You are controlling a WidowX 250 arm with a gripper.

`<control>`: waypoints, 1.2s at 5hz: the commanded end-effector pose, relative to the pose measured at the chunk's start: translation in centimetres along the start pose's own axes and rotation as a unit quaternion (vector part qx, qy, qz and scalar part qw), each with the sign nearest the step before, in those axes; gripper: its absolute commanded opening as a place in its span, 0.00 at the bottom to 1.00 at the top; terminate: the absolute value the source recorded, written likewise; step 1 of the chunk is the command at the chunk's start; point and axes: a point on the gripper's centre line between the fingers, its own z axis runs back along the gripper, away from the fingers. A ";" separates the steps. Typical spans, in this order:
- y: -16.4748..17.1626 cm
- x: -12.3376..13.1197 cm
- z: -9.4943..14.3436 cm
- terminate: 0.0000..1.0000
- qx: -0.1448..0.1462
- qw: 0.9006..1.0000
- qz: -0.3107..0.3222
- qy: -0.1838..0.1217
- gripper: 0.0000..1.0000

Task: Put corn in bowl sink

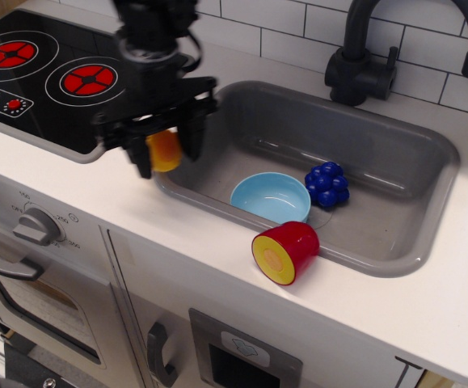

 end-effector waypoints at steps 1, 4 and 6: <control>-5.8 -4.9 1.3 0.00 -0.040 0.999 0.008 -0.026 0.00; -8.9 -7.1 -3.5 0.00 -0.004 0.999 0.037 -0.033 0.00; -8.6 -6.6 -2.9 0.00 -0.022 0.998 0.053 -0.026 0.00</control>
